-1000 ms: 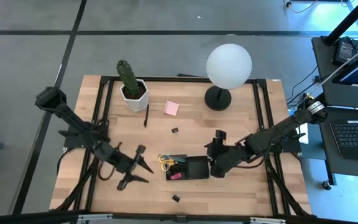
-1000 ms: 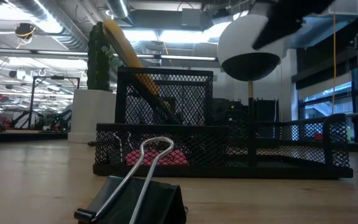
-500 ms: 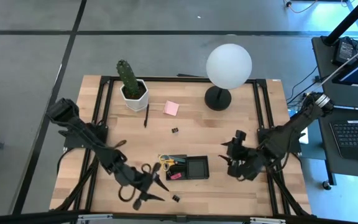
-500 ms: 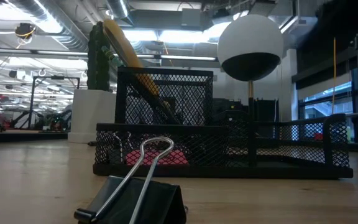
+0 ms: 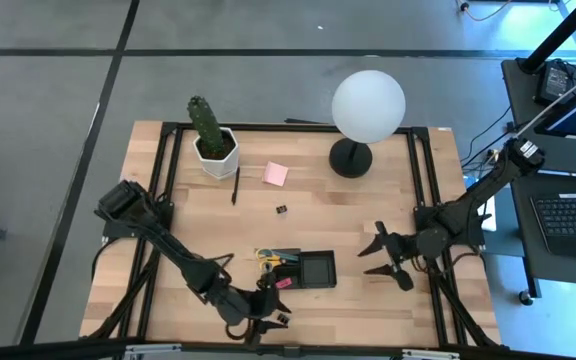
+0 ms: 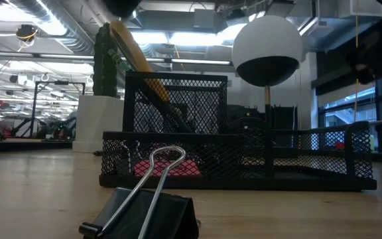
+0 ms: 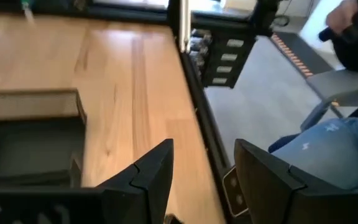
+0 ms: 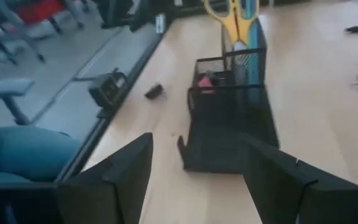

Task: Pick and place office supplies into organizer
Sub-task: Put the bottom black binder clip into the mesh desk organizer

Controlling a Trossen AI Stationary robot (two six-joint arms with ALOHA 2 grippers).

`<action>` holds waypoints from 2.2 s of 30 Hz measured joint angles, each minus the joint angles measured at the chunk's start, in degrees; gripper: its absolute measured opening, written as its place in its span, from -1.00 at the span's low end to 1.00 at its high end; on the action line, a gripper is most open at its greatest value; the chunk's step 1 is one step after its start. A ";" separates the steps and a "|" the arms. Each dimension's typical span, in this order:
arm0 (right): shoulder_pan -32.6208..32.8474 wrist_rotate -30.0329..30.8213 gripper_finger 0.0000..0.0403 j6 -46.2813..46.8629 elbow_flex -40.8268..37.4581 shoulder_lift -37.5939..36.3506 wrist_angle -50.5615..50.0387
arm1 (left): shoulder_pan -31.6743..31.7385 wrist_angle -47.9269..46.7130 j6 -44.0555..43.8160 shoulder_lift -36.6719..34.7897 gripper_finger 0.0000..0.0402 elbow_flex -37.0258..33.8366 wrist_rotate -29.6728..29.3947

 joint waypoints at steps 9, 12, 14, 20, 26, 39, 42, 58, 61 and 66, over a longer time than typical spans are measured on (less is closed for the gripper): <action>0.00 -3.17 0.17 1.23 -5.35 0.08 10.54 | 0.11 0.60 -5.35 7.09 -0.19 1.30 -5.82; 0.00 -3.18 0.17 1.18 -5.10 0.18 10.59 | -0.04 0.61 -8.03 9.00 -0.19 1.25 -7.25; 0.00 -3.18 0.17 1.22 -5.10 0.18 10.45 | -0.04 0.52 -10.58 9.83 -0.19 1.25 -7.24; 0.06 -4.84 0.17 -0.13 -5.10 0.20 10.29 | -0.16 0.58 -13.24 11.42 -0.19 1.23 -7.39; 0.04 -5.63 0.17 -0.26 -5.08 0.20 10.23 | -0.50 -0.36 -11.35 11.82 -0.19 1.23 -7.42; 0.04 -5.61 0.17 -0.28 -5.08 0.20 10.07 | -0.48 -4.94 -12.48 11.82 -0.19 1.23 -7.01; 0.04 -5.59 0.17 -0.28 -5.08 0.20 10.05 | -0.48 -4.91 -12.63 11.82 -0.19 1.23 -5.68; 0.04 -5.57 0.17 -0.28 -5.03 0.23 9.09 | -0.22 -4.08 -14.62 11.80 -0.27 1.23 -4.00; 0.04 -5.57 0.17 -0.28 -5.03 0.23 9.09 | -0.43 -4.02 -14.62 11.86 -0.28 1.23 -3.85; 0.04 -5.55 0.17 -0.28 -5.03 0.23 8.97 | -0.27 0.47 -14.30 14.72 -0.27 1.23 -3.05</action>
